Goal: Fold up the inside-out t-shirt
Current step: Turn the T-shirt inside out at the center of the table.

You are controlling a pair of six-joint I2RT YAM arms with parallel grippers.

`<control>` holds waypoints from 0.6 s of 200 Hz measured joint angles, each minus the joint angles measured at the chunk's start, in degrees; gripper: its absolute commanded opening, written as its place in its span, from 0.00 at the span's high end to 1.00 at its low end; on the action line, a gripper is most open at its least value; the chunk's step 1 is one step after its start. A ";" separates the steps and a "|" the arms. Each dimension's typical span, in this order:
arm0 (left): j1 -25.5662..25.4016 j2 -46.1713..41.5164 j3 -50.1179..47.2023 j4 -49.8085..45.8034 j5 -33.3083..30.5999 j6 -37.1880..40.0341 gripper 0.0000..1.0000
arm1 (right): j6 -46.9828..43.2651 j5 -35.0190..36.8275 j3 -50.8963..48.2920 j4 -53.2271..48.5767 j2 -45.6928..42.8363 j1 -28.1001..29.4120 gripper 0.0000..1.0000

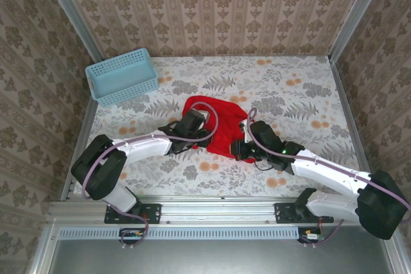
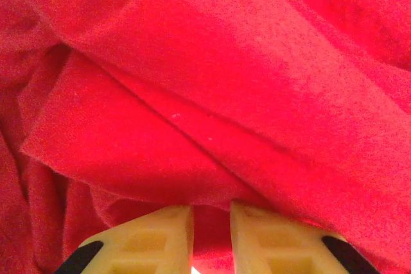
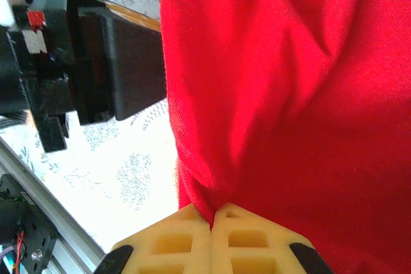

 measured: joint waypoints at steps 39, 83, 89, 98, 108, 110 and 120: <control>-0.52 0.17 0.07 1.42 2.43 0.59 0.77 | 0.20 5.64 0.04 -3.85 0.33 -0.07 1.00; -5.95 -5.57 -3.67 3.30 2.08 4.59 0.49 | 0.15 7.37 2.49 -5.75 1.95 -0.33 1.00; -6.60 -6.93 -4.39 3.37 2.05 5.18 0.46 | 0.02 7.32 2.82 -5.62 2.16 -0.33 1.00; -7.15 -8.57 -5.16 3.52 2.08 6.51 0.40 | -0.04 7.15 2.99 -5.49 2.25 -0.33 1.00; -7.21 -9.84 -5.79 3.78 1.92 7.41 0.34 | -0.15 6.95 3.02 -5.35 2.25 -0.33 1.00; -7.21 -10.08 -5.88 3.80 1.90 7.82 0.34 | -0.20 6.91 3.02 -5.35 2.25 -0.33 1.00; -7.19 -10.40 -5.99 3.82 1.68 8.96 0.32 | -0.28 6.56 3.02 -5.33 2.25 -0.31 1.00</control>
